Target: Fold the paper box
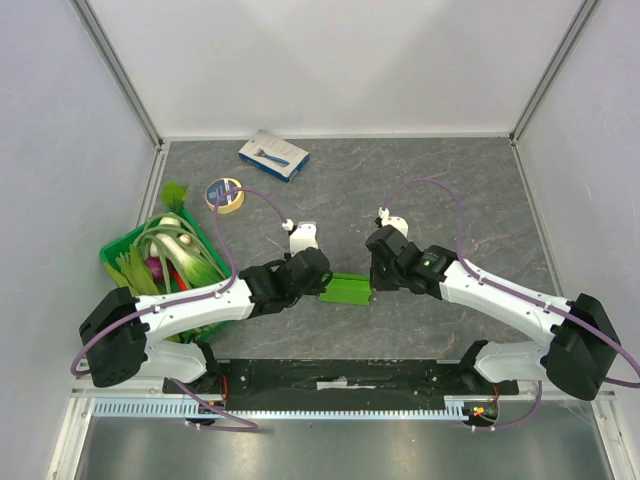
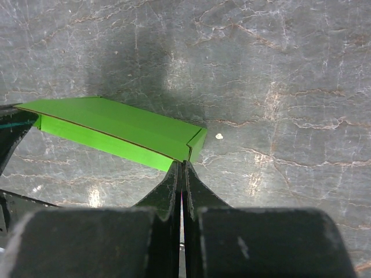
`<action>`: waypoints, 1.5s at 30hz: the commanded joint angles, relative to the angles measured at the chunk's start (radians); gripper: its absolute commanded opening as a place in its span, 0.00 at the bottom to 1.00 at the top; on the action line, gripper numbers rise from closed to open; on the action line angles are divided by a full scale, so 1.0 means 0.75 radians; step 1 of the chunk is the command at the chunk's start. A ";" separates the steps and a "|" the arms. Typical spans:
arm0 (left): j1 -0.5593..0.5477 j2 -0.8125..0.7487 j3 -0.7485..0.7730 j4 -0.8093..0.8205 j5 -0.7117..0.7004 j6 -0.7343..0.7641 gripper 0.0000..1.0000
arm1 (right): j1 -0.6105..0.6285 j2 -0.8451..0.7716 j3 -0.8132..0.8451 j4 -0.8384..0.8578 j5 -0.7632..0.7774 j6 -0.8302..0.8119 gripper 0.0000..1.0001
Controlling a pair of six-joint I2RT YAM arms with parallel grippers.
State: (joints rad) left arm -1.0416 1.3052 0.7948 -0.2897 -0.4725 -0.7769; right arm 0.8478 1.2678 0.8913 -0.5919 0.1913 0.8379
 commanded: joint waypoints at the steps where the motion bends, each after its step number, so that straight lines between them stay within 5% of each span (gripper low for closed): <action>1: -0.043 0.021 -0.025 0.006 0.070 -0.036 0.02 | 0.013 0.013 0.000 0.153 -0.040 0.173 0.00; 19: -0.073 -0.030 -0.107 0.075 0.023 -0.042 0.02 | 0.191 -0.062 -0.133 0.120 0.387 0.061 0.00; 29: -0.145 -0.026 -0.219 0.159 -0.125 -0.097 0.02 | 0.324 -0.134 -0.372 0.411 0.545 0.089 0.00; 41: -0.155 -0.096 -0.327 0.180 -0.149 -0.073 0.02 | 0.324 -0.195 -0.430 0.444 0.461 0.045 0.00; 45: -0.170 -0.092 -0.336 0.202 -0.145 -0.083 0.02 | 0.326 -0.238 -0.356 0.401 0.387 0.004 0.09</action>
State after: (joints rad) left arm -1.1496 1.2102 0.5865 -0.0483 -0.6209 -0.8032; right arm 1.0824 1.1072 0.5968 -0.2489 0.5861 0.8654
